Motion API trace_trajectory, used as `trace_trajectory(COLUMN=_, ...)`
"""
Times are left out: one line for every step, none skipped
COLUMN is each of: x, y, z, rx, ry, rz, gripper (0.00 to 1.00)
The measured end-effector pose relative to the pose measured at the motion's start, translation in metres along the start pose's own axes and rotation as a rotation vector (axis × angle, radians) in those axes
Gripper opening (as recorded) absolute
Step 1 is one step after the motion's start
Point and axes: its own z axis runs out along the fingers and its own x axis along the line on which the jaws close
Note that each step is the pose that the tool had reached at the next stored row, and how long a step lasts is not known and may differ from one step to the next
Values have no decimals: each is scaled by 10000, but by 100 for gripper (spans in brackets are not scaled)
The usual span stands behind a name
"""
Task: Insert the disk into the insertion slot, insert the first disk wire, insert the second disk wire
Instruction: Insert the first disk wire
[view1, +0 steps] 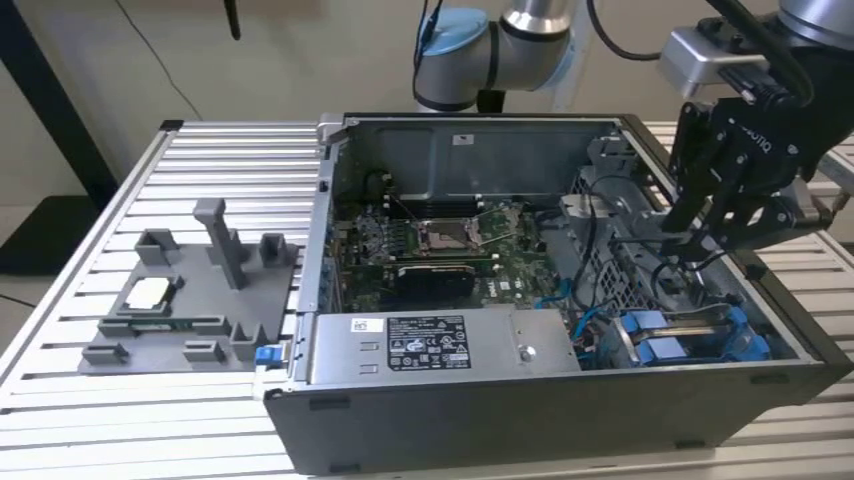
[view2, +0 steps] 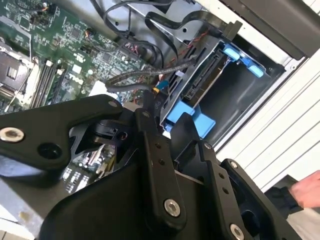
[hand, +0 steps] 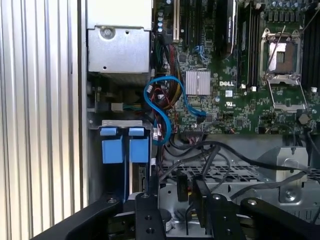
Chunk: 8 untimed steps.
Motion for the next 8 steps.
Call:
trace_trajectory(x=1, y=1, z=9, rx=51, ry=-17, rz=-5, gripper=41)
trace_trajectory(x=1, y=4, z=18, rx=97, ry=-33, rz=-9, gripper=41)
trace_trajectory(x=1, y=9, z=24, rx=126, ry=-38, rz=-12, gripper=41)
trace_trajectory(x=2, y=18, z=30, rx=152, ry=-43, rz=-14, gripper=41)
trace_trajectory(x=2, y=28, z=36, rx=172, ry=-47, rz=-15, gripper=41)
trace_trajectory(x=3, y=39, z=39, rx=186, ry=-48, rz=-16, gripper=41)
trace_trajectory(x=3, y=48, z=43, rx=197, ry=-49, rz=-17, gripper=41)
trace_trajectory(x=3, y=52, z=47, rx=206, ry=-54, rz=-17, gripper=41)
